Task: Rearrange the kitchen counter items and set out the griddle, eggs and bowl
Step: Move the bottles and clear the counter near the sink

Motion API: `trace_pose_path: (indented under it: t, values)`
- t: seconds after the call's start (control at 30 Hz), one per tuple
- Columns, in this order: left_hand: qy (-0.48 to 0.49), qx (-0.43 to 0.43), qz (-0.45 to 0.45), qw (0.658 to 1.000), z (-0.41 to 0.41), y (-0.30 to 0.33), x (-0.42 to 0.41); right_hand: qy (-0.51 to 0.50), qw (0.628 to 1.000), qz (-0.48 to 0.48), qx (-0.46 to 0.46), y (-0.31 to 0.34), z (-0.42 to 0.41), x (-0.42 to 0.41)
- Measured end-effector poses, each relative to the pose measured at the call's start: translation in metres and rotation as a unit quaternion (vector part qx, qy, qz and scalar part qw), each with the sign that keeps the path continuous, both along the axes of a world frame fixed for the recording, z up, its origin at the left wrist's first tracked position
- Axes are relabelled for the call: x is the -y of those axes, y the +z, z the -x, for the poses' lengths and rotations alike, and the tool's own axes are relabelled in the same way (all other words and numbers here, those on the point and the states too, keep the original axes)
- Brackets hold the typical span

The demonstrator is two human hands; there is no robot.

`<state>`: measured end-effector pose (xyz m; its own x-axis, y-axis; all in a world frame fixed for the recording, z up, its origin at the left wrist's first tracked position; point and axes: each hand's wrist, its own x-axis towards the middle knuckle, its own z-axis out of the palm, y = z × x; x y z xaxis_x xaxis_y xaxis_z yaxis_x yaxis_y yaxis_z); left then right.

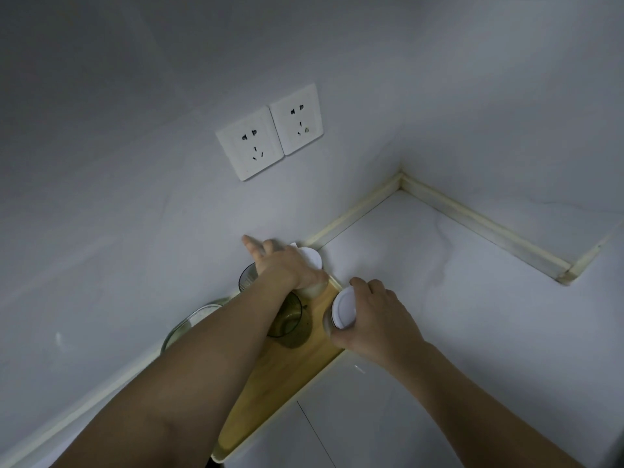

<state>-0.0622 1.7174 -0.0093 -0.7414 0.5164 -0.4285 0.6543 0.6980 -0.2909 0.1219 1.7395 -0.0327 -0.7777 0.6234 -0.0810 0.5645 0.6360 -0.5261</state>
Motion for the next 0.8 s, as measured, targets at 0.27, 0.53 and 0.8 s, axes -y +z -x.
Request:
trace_pose_path:
  t: [0.27,0.53,0.8]
  values:
    - [-0.015,-0.022,-0.169,0.985,0.012,0.041,0.046,0.02,0.999,-0.007,0.039,0.007,0.03,-0.003]
    - [0.052,0.001,-0.214,0.976,0.017,0.066,0.088,0.014,0.996,-0.028,0.085,-0.005,0.049,0.003]
    - [0.072,0.011,-0.236,0.969,0.02,0.066,0.103,-0.004,0.994,-0.047,0.094,-0.018,0.057,0.009]
